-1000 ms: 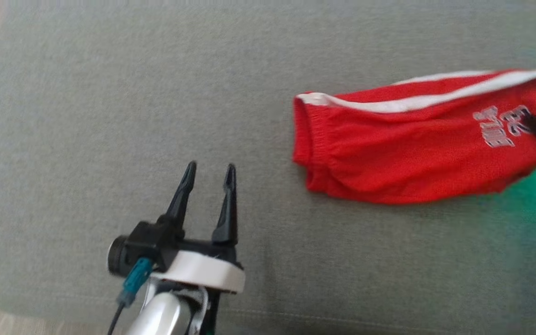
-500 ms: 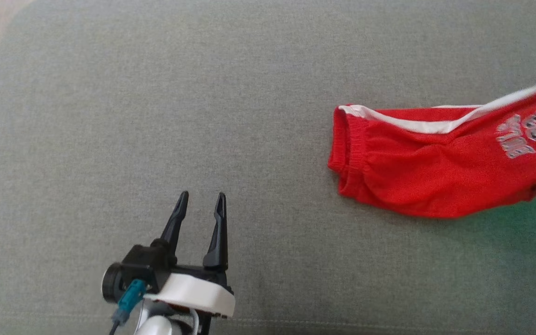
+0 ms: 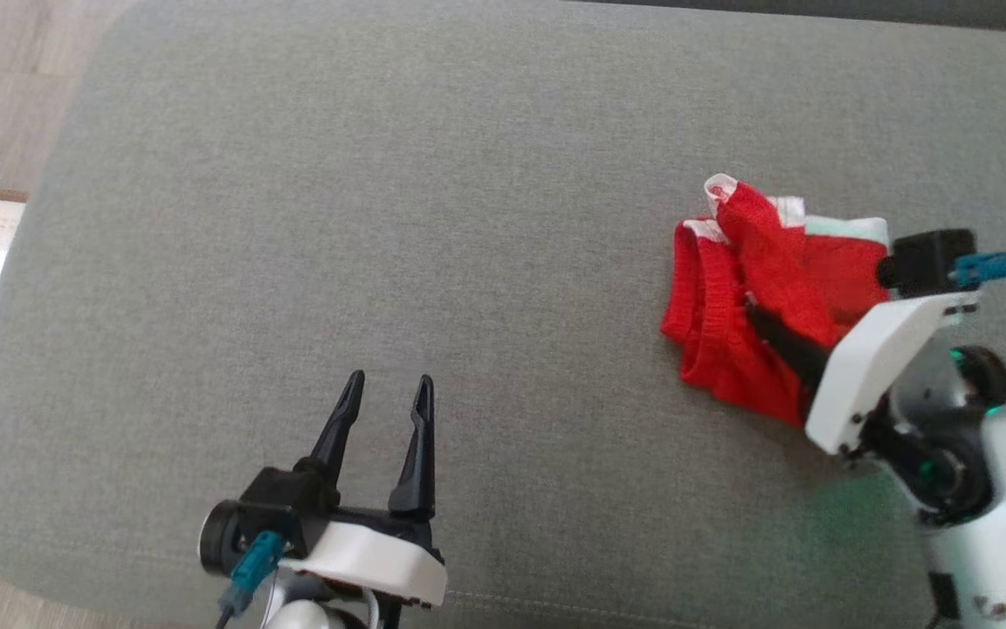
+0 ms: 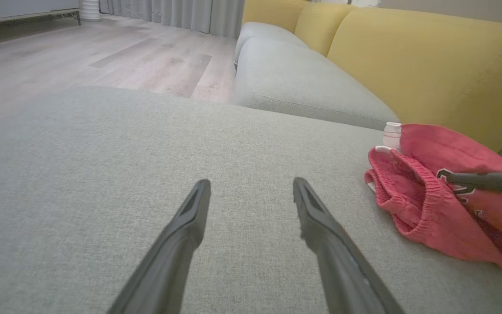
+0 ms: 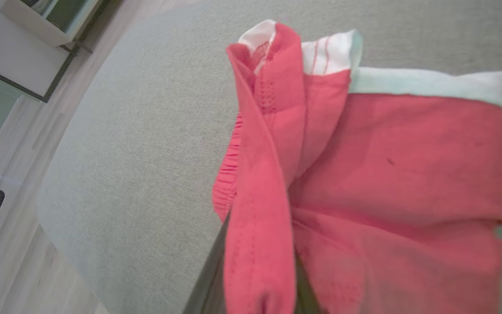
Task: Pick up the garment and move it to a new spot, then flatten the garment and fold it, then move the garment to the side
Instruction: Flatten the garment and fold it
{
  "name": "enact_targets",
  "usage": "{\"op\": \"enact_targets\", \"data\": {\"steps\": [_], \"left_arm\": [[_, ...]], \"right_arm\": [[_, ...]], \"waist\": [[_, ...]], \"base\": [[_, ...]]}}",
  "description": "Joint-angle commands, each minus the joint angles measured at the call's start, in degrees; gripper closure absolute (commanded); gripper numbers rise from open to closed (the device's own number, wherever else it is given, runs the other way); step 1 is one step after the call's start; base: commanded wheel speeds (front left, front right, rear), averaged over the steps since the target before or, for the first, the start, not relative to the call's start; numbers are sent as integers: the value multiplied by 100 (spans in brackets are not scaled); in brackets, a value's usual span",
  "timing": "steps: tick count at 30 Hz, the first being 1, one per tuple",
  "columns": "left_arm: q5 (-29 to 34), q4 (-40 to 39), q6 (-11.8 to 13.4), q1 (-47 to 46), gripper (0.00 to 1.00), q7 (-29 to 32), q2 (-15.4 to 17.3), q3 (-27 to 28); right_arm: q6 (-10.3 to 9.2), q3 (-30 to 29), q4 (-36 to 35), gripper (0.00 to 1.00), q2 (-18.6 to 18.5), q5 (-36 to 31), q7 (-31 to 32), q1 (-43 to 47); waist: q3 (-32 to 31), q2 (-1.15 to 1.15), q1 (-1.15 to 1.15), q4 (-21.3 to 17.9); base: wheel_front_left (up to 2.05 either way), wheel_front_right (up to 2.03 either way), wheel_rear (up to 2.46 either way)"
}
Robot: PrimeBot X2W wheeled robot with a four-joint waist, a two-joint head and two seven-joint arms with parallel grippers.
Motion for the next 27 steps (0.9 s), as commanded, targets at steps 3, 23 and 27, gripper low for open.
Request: {"op": "enact_targets", "data": {"steps": [3, 23, 27], "left_arm": [[-70, -155, 91, -60, 0, -46, -42, 133], [-121, 26, 140, 62, 0, -46, -43, 75], [-97, 81, 114, 136, 0, -46, -43, 165]], "right_arm": [[39, 146, -28, 100, 196, -174, -230, -65], [39, 470, 611, 0, 920, 41, -1587, -279], [39, 653, 391, 0, 925, -38, -1934, 25]], "waist": [[-65, 0, 0, 59], [-494, 0, 0, -201], [-729, 0, 0, -332]], "base": [[0, 0, 0], [0, 0, 0], [0, 0, 0]]}}
